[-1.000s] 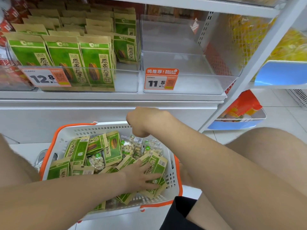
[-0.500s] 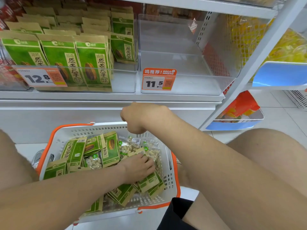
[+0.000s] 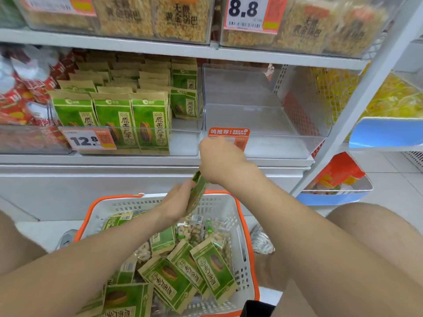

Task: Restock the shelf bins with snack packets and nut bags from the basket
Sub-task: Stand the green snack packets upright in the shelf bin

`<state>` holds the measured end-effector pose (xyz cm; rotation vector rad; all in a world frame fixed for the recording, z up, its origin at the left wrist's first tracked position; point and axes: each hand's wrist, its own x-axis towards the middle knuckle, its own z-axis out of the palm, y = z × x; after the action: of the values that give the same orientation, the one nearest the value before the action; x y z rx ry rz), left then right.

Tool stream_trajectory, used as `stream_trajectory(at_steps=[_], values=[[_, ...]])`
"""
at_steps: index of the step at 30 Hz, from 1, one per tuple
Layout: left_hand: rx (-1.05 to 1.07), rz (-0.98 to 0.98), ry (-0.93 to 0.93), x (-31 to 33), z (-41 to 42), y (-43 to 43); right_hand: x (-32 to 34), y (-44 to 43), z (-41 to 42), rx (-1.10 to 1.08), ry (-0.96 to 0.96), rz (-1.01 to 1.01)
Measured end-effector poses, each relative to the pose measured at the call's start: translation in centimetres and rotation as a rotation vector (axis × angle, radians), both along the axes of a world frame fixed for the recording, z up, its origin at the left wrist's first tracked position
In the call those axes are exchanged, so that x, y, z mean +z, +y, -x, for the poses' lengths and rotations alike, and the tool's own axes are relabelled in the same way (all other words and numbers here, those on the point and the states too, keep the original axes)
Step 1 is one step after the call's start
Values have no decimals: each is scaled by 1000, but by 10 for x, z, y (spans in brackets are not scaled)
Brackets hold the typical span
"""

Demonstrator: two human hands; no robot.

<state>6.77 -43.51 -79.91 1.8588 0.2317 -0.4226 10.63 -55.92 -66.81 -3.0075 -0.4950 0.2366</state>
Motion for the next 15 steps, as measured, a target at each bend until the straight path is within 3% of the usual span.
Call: stream_trajectory(at_steps=[3,10,12,15], values=[[111,238,21,34,2,-3,8,-3,-7,-83,-41,-148],[191,581,-98,92,-5,8,33,6,-10,-170,227,-678],[207,538,-157,98,-10,14,36,7,-12,-156,263,-801],[241,219,-370,103,-18,25,43,4,-16,-128,170,-743]])
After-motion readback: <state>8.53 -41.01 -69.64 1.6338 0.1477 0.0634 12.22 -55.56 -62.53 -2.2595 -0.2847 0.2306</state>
